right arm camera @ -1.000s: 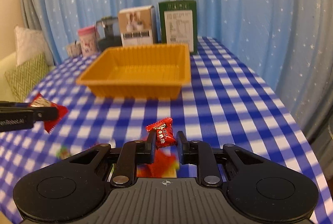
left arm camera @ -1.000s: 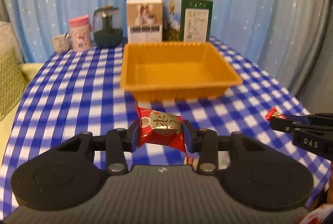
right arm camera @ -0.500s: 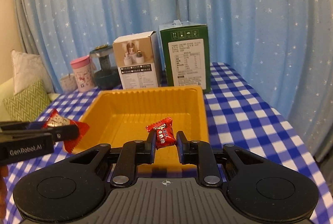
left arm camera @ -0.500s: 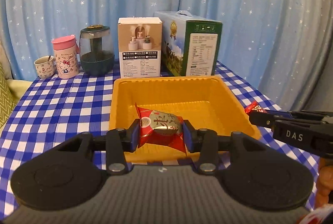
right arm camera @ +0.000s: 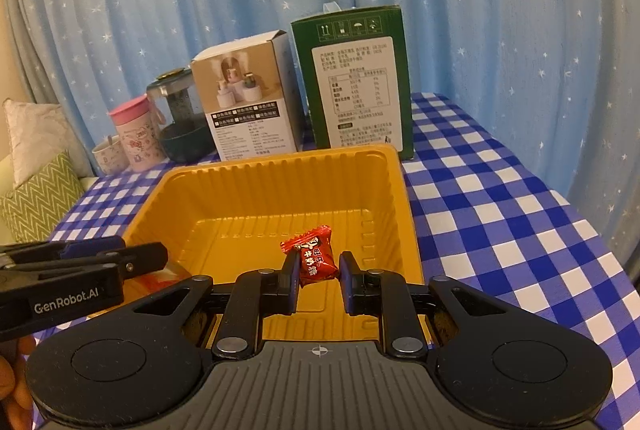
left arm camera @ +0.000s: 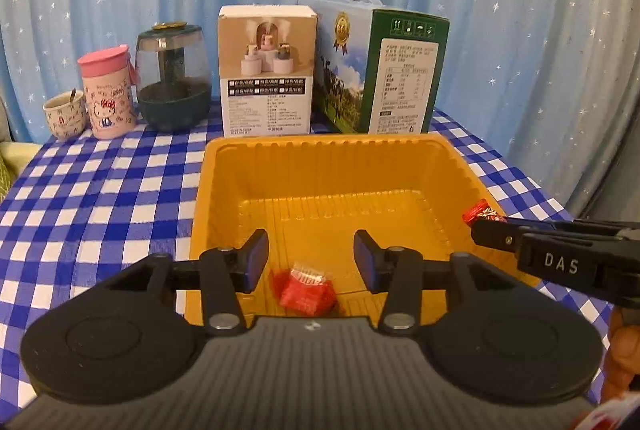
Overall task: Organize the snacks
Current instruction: 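Carry both candies to the orange tray and open both tools inside it, then withdraw both tools from the tray back toward the snack pile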
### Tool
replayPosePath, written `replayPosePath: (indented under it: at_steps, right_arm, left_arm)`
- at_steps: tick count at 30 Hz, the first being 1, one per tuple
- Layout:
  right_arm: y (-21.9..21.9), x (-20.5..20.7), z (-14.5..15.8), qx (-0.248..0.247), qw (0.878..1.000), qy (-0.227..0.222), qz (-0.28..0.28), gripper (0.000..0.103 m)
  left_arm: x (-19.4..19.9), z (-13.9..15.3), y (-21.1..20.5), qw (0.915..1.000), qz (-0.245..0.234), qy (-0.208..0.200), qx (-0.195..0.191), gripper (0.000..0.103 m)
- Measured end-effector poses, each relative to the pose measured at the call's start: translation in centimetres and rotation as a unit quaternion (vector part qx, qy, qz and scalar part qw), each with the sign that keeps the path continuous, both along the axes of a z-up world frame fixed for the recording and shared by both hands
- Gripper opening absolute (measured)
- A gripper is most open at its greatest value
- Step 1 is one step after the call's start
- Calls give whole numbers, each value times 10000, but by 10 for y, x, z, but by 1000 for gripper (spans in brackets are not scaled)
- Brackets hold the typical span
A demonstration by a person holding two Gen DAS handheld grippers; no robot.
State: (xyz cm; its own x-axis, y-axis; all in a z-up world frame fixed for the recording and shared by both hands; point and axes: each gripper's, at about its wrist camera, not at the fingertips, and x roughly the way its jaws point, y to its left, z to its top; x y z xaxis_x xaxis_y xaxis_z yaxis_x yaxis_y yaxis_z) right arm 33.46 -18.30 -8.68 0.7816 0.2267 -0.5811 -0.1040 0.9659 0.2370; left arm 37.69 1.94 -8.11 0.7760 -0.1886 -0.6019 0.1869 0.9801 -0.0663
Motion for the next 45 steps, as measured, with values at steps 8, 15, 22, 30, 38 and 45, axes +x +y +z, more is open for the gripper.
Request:
replayPosePath:
  at_steps: [8, 15, 22, 30, 38, 45]
  right_arm:
    - [0, 1, 1, 134, 9999, 2, -12, 21]
    - [5, -1, 3, 194, 9997, -175, 9, 24]
    - [-5, -1, 5, 394, 9985, -232, -284, 66]
    - [-10, -6, 6, 263, 9989, -193, -325, 66]
    - [-18, -25, 16, 266, 9984, -219, -447, 66]
    - [-26, -54, 28, 361, 9978, -254, -495, 66]
  left_arm:
    - [-4, 3, 11, 9998, 187, 9, 10, 46]
    - [-8, 3, 12, 9998, 173, 4, 22, 56]
    - [-10, 3, 16, 9998, 196, 49, 27, 58]
    - [-20, 10, 13, 9999, 132, -21, 30, 63]
    - [-46, 20, 10, 9999, 87, -89, -18, 66]
    - [-87, 26, 6, 9998, 102, -169, -63, 71]
